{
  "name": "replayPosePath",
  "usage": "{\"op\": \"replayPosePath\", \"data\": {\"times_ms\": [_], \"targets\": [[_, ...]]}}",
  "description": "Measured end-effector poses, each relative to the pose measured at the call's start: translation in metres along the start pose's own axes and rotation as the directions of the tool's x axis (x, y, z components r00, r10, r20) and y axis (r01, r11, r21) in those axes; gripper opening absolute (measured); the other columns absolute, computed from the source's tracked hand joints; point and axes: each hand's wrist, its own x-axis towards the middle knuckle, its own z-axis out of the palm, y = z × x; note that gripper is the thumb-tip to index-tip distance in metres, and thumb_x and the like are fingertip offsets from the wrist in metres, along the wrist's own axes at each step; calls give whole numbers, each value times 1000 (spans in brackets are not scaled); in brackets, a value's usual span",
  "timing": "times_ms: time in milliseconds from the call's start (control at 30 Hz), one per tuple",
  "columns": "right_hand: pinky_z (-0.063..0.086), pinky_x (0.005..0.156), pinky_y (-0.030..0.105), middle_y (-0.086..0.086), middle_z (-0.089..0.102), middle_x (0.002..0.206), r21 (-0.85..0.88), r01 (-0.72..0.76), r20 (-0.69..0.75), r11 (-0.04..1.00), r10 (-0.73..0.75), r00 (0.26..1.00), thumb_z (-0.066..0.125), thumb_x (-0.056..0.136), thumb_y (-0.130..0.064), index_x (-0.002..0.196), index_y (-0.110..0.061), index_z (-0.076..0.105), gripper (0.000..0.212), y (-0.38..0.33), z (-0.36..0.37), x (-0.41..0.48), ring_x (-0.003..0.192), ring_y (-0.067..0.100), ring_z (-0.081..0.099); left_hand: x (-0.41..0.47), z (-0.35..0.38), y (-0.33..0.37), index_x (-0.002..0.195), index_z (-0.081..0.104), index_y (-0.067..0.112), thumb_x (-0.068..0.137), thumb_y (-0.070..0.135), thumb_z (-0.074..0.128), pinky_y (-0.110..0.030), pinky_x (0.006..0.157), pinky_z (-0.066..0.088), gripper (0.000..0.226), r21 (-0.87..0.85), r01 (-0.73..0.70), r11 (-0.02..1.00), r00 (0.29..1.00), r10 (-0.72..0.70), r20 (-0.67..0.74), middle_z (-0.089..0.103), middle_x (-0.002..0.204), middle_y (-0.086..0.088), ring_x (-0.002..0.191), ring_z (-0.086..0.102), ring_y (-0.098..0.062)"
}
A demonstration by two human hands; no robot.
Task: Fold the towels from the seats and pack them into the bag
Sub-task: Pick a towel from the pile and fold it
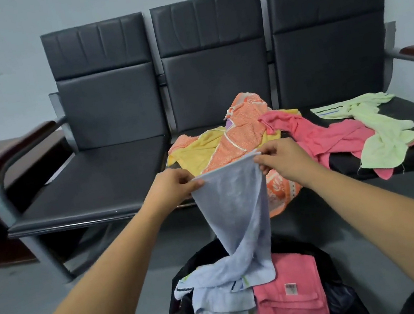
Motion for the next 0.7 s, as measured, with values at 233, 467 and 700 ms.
{"op": "replayPosePath", "data": {"times_ms": [233, 467, 700], "targets": [[50, 62, 32, 7, 63, 62, 91, 110, -253, 990, -83, 964, 59, 93, -2, 75, -11, 64, 21, -123, -60, 48, 51, 13, 57, 32, -115, 95, 75, 66, 22, 83, 33, 82, -14, 49, 42, 20, 21, -169, 985, 955, 169, -244, 65, 67, 6, 58, 56, -8], [38, 60, 29, 9, 54, 74, 300, 157, -304, 941, -62, 951, 60, 87, -1, 71, -10, 60, 18, -225, -138, 64, 69, 21, 47, 29, -213, 198, 84, 71, 10, 88, 17, 77, -29, 87, 57, 10, -461, -389, 798, 921, 322, -222, 69, 83, -4, 86, 62, -20], [57, 73, 36, 8, 66, 82, 569, 182, -196, 802, -82, 977, 59, 96, 0, 80, -11, 61, 19, -231, -146, 42, 74, 20, 64, 29, -215, 188, 104, 70, 8, 88, 19, 79, -22, 84, 59, 21, -305, -294, 906, 929, 195, -316, 68, 94, -6, 86, 68, -16]]}}
